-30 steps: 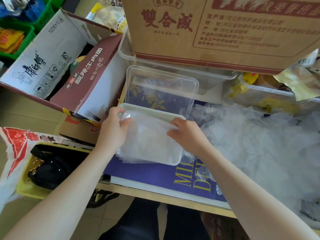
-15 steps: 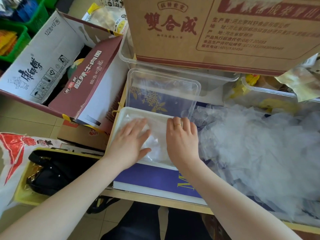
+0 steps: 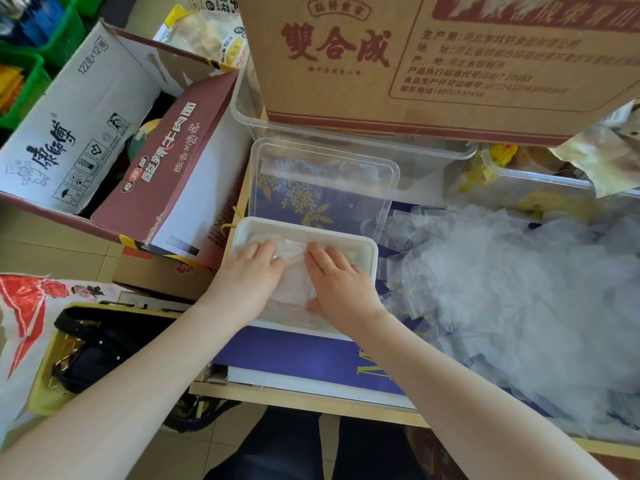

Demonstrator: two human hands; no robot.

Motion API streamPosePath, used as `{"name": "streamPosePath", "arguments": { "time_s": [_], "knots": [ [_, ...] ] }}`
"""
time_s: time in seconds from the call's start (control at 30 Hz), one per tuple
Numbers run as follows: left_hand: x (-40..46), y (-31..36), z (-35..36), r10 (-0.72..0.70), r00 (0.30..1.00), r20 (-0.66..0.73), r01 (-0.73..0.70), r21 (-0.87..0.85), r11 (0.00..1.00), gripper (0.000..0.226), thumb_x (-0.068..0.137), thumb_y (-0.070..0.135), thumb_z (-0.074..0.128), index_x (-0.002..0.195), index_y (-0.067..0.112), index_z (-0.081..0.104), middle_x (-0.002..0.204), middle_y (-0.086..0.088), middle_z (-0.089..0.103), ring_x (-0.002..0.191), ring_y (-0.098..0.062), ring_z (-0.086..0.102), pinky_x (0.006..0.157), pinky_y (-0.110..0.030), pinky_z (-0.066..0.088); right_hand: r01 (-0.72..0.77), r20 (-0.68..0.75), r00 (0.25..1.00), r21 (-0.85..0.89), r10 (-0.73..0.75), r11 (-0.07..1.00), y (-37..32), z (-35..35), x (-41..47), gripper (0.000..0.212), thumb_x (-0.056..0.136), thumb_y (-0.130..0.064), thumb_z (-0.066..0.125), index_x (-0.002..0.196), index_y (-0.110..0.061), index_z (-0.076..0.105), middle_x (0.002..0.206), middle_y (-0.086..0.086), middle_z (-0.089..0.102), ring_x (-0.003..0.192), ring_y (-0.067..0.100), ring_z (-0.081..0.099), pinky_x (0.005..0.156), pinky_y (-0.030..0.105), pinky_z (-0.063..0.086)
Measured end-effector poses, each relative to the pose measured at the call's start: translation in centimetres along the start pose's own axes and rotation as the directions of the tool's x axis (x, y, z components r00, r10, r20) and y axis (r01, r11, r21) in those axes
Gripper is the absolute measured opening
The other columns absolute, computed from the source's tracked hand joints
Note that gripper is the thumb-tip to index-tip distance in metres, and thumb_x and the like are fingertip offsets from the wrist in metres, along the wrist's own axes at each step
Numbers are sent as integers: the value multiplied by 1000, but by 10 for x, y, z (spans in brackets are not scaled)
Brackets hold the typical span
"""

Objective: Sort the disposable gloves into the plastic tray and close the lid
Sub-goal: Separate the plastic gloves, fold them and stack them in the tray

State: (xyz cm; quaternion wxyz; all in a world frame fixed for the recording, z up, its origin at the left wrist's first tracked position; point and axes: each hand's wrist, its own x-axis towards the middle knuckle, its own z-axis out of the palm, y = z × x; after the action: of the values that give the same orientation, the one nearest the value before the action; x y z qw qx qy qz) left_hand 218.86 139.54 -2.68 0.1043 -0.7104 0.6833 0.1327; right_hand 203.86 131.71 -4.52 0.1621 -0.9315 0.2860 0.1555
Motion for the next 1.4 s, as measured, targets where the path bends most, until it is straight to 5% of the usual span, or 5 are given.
{"name": "streamPosePath", "arguments": {
  "time_s": [0.23, 0.4, 0.57, 0.83, 1.4],
  "knots": [
    [1, 0, 5, -48, 998, -50, 55, 158, 986, 36, 40, 2, 86, 69, 4, 64, 68, -10, 59, 59, -29, 59, 57, -31, 48, -73, -163, 986, -230, 35, 971, 28, -1, -10, 60, 22, -49, 86, 66, -15, 63, 57, -1, 57, 53, 17, 57, 94, 29, 38],
    [6, 20, -14, -173, 982, 78, 153, 214, 965, 34, 86, 3, 47, 120, 8, 45, 118, -7, 51, 110, -26, 52, 91, -32, 37, -19, -280, 958, -282, -63, 959, 28, -2, -20, 39, 36, -39, 85, 63, -18, 67, 60, -2, 59, 61, 18, 61, 98, 35, 44],
    [3, 43, -38, -75, 958, -276, 42, -123, 992, 12, 71, 9, 62, 82, 4, 64, 74, -10, 63, 62, -32, 61, 57, -35, 47, 57, -552, 833, 149, 36, 987, 63, -16, -59, 32, 78, -32, 52, 100, -13, 65, 103, 7, 62, 102, 26, 52, 97, 42, 37],
    [14, 113, -41, 215, 886, -412, -391, -410, 824, 27, 84, 19, 45, 94, 13, 69, 82, 2, 64, 58, -15, 53, 46, -21, 41, -588, -67, 762, 345, 644, 732, 179, 19, -136, 82, 88, -46, 57, 148, -7, 17, 151, 15, 27, 138, 30, 25, 110, 40, 21],
    [80, 233, -48, 97, 994, -59, -112, -642, 759, 66, 88, 45, 55, 143, 17, 30, 150, 1, 26, 139, -15, 22, 110, -23, 16, -117, -533, 685, 592, 497, 797, 213, -11, -185, 16, 85, -22, 58, 78, -8, 61, 83, -1, 62, 79, 19, 52, 74, 34, 40]
  ]
}}
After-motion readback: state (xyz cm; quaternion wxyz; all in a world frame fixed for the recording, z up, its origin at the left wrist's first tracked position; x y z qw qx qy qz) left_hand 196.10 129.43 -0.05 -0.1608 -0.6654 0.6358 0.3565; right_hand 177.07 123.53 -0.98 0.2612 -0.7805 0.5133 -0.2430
